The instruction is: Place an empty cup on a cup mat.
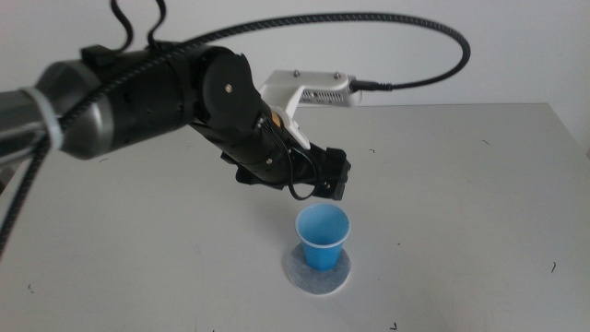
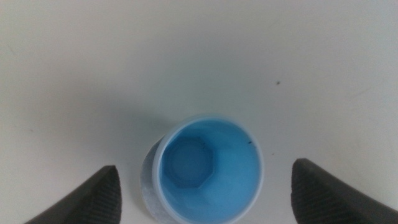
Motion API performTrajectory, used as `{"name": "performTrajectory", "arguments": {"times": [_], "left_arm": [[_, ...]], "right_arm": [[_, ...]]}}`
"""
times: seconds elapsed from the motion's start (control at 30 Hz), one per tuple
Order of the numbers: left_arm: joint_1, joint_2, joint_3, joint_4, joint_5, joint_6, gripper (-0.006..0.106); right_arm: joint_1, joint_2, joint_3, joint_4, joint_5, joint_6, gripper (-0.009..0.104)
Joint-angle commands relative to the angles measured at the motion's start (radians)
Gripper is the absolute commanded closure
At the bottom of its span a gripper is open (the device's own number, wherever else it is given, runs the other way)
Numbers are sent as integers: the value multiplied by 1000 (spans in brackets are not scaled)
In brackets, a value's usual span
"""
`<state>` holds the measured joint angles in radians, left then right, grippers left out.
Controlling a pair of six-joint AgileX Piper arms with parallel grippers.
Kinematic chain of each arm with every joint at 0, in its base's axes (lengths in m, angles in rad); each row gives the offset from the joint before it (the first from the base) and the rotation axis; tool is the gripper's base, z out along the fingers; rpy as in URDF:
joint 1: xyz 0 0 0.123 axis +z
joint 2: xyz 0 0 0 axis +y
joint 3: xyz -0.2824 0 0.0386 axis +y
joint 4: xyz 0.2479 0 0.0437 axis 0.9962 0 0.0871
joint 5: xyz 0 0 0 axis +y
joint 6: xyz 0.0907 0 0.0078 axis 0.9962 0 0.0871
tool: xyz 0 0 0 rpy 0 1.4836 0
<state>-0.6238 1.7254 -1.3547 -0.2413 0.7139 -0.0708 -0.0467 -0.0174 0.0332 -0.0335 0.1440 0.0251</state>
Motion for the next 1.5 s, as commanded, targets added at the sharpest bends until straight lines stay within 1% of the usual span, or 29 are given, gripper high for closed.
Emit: {"name": "performTrajectory", "arguments": {"times": [0.0, 0.17, 0.27, 0.4, 0.5, 0.6, 0.7, 0.87, 0.97, 1.1, 1.2, 1.47], "left_arm": [[-5, -119, -28, -14, -28, -7, -5], [-5, -249, -28, -5, -22, -6, -5], [-5, -318, -26, 63, -22, -6, -5], [-3, -378, -25, 110, 9, -10, -5], [21, -442, -9, 170, 33, -12, -5], [64, -527, 65, 214, 10, -14, -5], [147, -623, 190, 221, -33, -14, -5], [313, -800, 417, 206, -113, -13, -5], [407, -904, 549, 236, -196, -9, -5], [494, -1041, 744, 291, -314, -6, -5], [533, -1144, 870, 304, -390, -6, -5], [560, -1411, 1141, 334, -549, -7, -5]], "right_arm": [[1, -19, -12, -9, -78, -8, 1], [1, -19, -12, -9, -78, -8, 1], [1, -19, -12, -9, -78, -8, 1], [1, -19, -12, -9, -78, -8, 1], [1, -19, -12, -9, -78, -8, 1], [1, -19, -12, -9, -78, -8, 1], [1, -19, -12, -9, -78, -8, 1], [1, -19, -12, -9, -78, -8, 1], [1, -19, -12, -9, -78, -8, 1], [1, -19, -12, -9, -78, -8, 1], [1, -19, -12, -9, -78, -8, 1], [1, -19, -12, -9, -78, -8, 1]]}}
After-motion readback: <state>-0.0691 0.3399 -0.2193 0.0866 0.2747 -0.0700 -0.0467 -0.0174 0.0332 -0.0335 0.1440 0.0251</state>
